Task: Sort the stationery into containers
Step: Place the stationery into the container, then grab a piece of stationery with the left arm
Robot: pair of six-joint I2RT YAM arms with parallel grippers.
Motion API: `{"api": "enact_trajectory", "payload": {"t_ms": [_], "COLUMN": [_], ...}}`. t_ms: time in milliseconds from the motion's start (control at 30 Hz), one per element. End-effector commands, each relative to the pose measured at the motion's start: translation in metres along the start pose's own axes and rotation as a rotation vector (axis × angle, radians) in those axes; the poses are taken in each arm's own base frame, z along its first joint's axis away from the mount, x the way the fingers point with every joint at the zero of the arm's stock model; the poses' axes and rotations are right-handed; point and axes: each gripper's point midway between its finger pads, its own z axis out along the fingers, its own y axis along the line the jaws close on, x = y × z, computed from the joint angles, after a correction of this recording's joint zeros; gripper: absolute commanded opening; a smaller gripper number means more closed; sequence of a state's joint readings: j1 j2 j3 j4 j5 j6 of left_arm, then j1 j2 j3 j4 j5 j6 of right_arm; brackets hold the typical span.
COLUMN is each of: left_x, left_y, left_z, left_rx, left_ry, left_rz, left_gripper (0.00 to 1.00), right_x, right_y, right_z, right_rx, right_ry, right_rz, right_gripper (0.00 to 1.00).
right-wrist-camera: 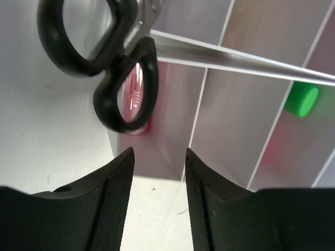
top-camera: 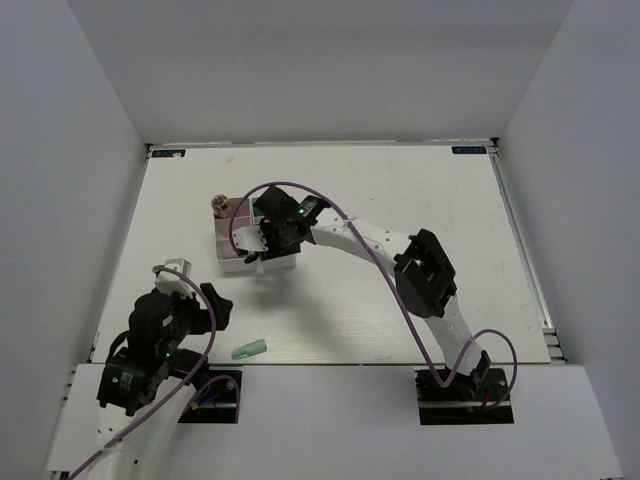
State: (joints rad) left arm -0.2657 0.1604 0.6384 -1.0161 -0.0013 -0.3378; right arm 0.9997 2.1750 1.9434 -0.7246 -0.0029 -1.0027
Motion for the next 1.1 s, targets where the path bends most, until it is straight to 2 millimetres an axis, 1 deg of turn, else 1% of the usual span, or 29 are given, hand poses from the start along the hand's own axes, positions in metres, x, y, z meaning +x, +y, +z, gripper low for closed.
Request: {"api": "enact_trajectory", "payload": {"t_ms": [0, 67, 100, 133, 167, 200, 233, 267, 300, 333, 367, 400, 433, 467, 500, 533, 567, 600, 633, 700, 733, 800, 833, 867, 900, 933, 1000, 1033, 1067], "left_x": [-0.002, 0.0, -0.001, 0.004, 0.009, 0.009, 0.015, 0.023, 0.027, 0.031, 0.034, 0.039, 0.039, 0.042, 0.05, 0.055, 0.059, 0.062, 0.069, 0.075, 0.078, 0.08, 0.083, 0.082, 0.089, 0.086, 0.096, 0.093, 0.098], "left_y": [-0.015, -0.026, -0.031, -0.037, -0.045, -0.049, -0.056, -0.064, -0.067, -0.072, -0.079, -0.081, -0.087, -0.088, -0.086, -0.089, -0.089, -0.087, -0.077, -0.078, -0.063, -0.069, -0.059, -0.067, -0.068, -0.066, -0.074, -0.065, -0.067], "left_z": [0.0, 0.0, -0.001, 0.0, 0.0, 0.0, -0.002, -0.002, -0.004, -0.007, -0.01, -0.008, -0.011, -0.009, -0.007, -0.011, -0.011, -0.011, -0.005, -0.005, 0.005, 0.003, 0.012, 0.01, 0.012, 0.015, 0.012, 0.019, 0.016], "left_rx": [0.069, 0.124, 0.143, 0.178, 0.223, 0.243, 0.286, 0.335, 0.355, 0.393, 0.435, 0.447, 0.492, 0.489, 0.476, 0.487, 0.48, 0.457, 0.381, 0.352, 0.244, 0.242, 0.169, 0.196, 0.183, 0.157, 0.165, 0.095, 0.094], "left_ry": [0.036, 0.075, 0.084, 0.127, 0.168, 0.194, 0.231, 0.308, 0.339, 0.378, 0.406, 0.47, 0.493, 0.543, 0.62, 0.697, 0.733, 0.767, 0.823, 0.857, 0.865, 0.88, 0.891, 0.886, 0.915, 0.887, 0.926, 0.915, 0.939], "left_rz": [-0.008, -0.009, -0.008, -0.011, -0.004, -0.004, -0.007, 0.003, 0.007, 0.011, 0.003, -0.001, 0.005, -0.012, -0.021, -0.045, -0.048, -0.053, -0.025, 0.046, 0.098, 0.219, 0.276, 0.341, 0.422, 0.461, 0.592, 0.654, 0.727], "left_gripper": [0.92, 0.81, 0.69, 0.39, 0.23, 0.14, 0.1, 0.08, 0.1, 0.17, 0.39, 0.48, 0.56, 0.63, 0.75, 0.84, 1.0, 1.0, 1.0, 1.0, 1.0, 1.0, 1.0, 1.0, 1.0, 1.0, 0.99, 0.9, 0.85], "right_x": [-0.019, -0.018, -0.011, -0.01, -0.002, 0.002, 0.007, 0.022, 0.025, 0.027, 0.037, 0.046, 0.056, 0.047, 0.059, 0.056, 0.06, 0.072, 0.069, 0.077, 0.077, 0.08, 0.084, 0.087, 0.09, 0.095, 0.096, 0.102, 0.101], "right_y": [-0.031, -0.037, -0.041, -0.046, -0.042, -0.045, -0.051, -0.031, -0.022, -0.014, -0.002, 0.021, 0.033, 0.045, 0.062, 0.079, 0.081, 0.102, 0.103, 0.12, 0.119, 0.121, 0.125, 0.127, 0.127, 0.126, 0.126, 0.125, 0.123], "right_z": [-0.047, -0.057, -0.065, -0.075, -0.081, -0.087, -0.105, -0.103, -0.104, -0.107, -0.114, -0.116, -0.12, -0.128, -0.124, -0.125, -0.134, -0.131, -0.132, -0.137, -0.137, -0.141, -0.138, -0.137, -0.136, -0.137, -0.137, -0.139, -0.141], "right_rx": [0.124, 0.165, 0.197, 0.234, 0.249, 0.292, 0.338, 0.308, 0.283, 0.259, 0.226, 0.146, 0.117, 0.053, 0.01, -0.024, -0.01, -0.042, -0.033, -0.039, -0.03, -0.018, -0.02, -0.019, -0.016, -0.008, -0.003, 0.01, 0.021], "right_ry": [-0.049, -0.041, -0.013, -0.02, -0.007, -0.009, -0.014, 0.008, -0.006, -0.013, -0.028, -0.008, -0.009, -0.092, -0.086, -0.135, -0.158, -0.148, -0.183, -0.199, -0.218, -0.236, -0.231, -0.228, -0.228, -0.224, -0.229, -0.225, -0.237], "right_rz": [0.013, 0.039, 0.073, 0.113, 0.138, 0.203, 0.226, 0.238, 0.263, 0.28, 0.305, 0.353, 0.389, 0.412, 0.451, 0.462, 0.476, 0.503, 0.503, 0.549, 0.551, 0.586, 0.595, 0.609, 0.624, 0.635, 0.642, 0.657, 0.655], "right_gripper": [0.48, 0.4, 0.28, 0.0, 0.0, 0.0, 0.0, 0.0, 0.0, 0.22, 0.64, 0.7, 0.75, 0.78, 0.78, 0.78, 0.78, 0.78, 0.76, 0.76, 0.76, 0.76, 0.76, 0.76, 0.76, 0.76, 0.76, 0.76, 0.76]}}
